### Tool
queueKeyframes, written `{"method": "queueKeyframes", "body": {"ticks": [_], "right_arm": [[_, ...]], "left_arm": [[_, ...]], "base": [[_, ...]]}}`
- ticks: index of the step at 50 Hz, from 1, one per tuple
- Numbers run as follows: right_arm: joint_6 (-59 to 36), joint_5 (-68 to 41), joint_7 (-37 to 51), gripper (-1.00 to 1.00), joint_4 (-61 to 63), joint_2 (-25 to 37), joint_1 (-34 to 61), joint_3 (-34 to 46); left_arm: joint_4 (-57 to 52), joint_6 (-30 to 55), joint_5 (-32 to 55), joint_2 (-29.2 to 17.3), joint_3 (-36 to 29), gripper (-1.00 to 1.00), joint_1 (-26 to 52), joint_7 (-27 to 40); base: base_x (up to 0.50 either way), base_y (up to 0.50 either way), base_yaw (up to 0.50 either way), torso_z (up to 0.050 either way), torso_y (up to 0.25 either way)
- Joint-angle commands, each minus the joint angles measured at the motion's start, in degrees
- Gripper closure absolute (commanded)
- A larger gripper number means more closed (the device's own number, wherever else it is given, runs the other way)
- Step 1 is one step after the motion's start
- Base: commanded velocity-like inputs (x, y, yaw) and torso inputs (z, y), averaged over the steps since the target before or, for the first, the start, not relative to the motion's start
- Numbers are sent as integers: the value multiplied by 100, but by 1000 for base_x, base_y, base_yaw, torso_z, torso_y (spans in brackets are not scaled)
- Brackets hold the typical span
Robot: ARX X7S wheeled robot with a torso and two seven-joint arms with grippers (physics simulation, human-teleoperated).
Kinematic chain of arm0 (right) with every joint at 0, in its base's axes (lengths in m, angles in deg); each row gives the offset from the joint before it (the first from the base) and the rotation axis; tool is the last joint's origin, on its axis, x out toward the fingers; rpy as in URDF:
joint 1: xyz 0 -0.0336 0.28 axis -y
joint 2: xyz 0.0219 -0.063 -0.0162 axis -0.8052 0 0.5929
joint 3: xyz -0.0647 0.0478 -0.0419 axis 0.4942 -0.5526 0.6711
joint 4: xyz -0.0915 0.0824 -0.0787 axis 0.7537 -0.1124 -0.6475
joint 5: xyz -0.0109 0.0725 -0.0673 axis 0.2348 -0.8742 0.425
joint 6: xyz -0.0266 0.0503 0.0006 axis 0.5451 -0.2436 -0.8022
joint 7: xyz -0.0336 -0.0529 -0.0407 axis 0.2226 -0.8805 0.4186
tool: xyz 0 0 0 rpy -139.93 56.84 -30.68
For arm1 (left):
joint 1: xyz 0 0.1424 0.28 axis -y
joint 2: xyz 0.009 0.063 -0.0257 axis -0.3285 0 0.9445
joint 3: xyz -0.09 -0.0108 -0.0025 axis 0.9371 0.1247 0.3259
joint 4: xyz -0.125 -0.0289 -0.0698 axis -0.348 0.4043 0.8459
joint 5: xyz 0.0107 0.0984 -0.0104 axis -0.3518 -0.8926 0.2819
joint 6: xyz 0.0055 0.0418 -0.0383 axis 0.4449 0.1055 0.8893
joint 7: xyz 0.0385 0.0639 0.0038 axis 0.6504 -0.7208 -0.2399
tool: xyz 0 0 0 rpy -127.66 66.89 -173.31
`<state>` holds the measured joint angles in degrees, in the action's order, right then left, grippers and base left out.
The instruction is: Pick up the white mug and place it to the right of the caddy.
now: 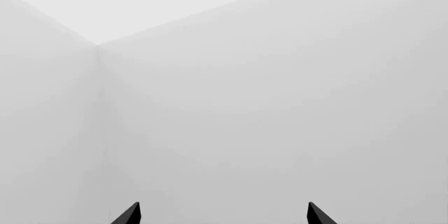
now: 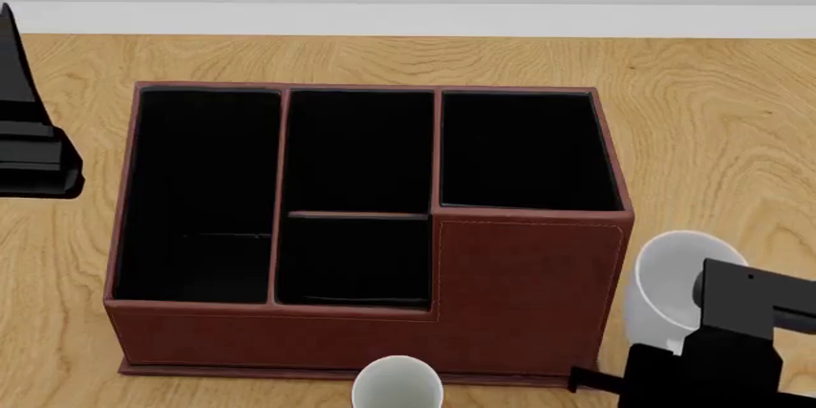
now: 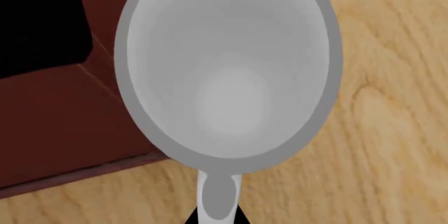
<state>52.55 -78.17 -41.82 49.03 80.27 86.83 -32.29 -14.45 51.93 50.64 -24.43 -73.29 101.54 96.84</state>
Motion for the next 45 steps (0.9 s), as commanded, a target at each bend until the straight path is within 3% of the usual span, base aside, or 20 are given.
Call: {"method": "queueKeyframes", "body": {"ticks": [1, 45], "right_arm": [[-31, 246, -186, 100, -237, -108, 47, 4], [-62, 399, -379, 100, -696, -357, 39, 145]], "left_arm": [[26, -8, 10, -8, -33, -100, 13, 22], [92, -123, 94, -67, -44, -100, -24, 101]], "base": [[0, 0, 0, 0, 0], [0, 0, 0, 0, 1]]}}
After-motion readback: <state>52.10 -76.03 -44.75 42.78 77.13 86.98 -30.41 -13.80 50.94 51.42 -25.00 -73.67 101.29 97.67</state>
